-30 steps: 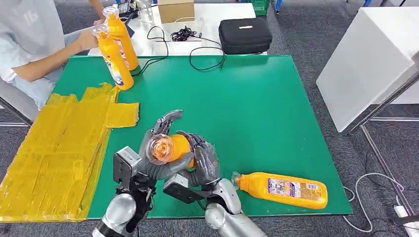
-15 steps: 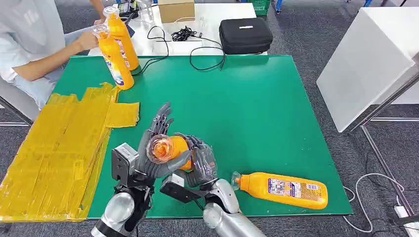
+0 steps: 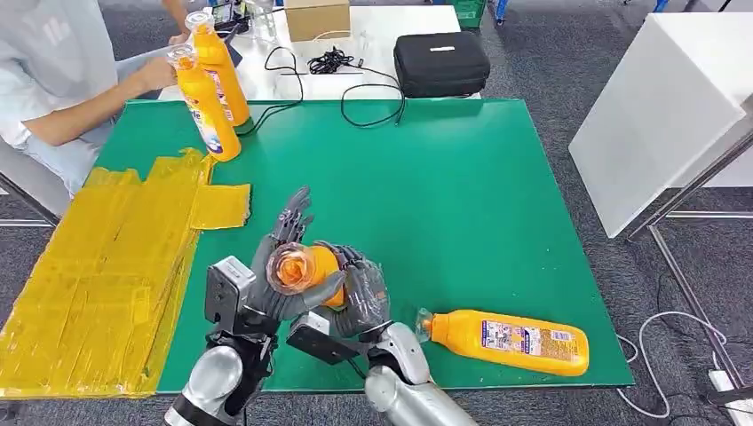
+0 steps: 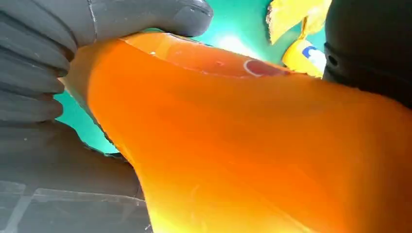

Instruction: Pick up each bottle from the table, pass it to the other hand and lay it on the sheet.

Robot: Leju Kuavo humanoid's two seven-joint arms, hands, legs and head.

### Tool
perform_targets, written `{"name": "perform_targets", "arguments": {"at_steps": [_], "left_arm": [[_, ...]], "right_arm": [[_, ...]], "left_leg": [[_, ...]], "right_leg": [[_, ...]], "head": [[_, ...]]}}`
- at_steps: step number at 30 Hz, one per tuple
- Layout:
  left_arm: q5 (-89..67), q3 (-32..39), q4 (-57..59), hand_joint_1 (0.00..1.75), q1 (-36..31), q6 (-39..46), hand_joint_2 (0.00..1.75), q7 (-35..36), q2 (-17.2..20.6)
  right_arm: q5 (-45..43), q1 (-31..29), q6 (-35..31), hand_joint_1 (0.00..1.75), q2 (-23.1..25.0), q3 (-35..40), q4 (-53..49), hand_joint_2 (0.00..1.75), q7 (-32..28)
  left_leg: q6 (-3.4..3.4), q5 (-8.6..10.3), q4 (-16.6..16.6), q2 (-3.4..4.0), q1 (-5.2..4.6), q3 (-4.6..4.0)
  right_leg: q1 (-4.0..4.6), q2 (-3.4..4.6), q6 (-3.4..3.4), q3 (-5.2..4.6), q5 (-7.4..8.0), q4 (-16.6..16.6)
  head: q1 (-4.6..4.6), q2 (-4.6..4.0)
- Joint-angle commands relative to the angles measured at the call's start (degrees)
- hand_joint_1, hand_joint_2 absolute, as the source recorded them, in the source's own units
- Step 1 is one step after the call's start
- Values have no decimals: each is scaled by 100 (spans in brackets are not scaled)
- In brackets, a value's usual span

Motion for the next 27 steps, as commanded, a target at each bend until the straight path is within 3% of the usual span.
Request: {"name": "perform_targets", "arguments": {"at_steps": [1, 27], "left_arm": [[-111, -393, 274, 175, -332, -171, 175, 23, -2], [-98, -308, 238, 175, -269, -202, 175, -50, -26]], "right_arm": [[155, -67, 293, 175, -104, 578, -72, 175, 60], [121, -134, 407, 175, -124, 506, -184, 175, 168]], "left_leg": [[-4, -9, -1, -11, 3, 23], [-4, -11, 1, -5, 4, 23]], "right_leg": [[5, -17, -4, 27, -12, -1], [6, -11, -4, 27, -12, 0]], "head": [[0, 0], [0, 0]]}}
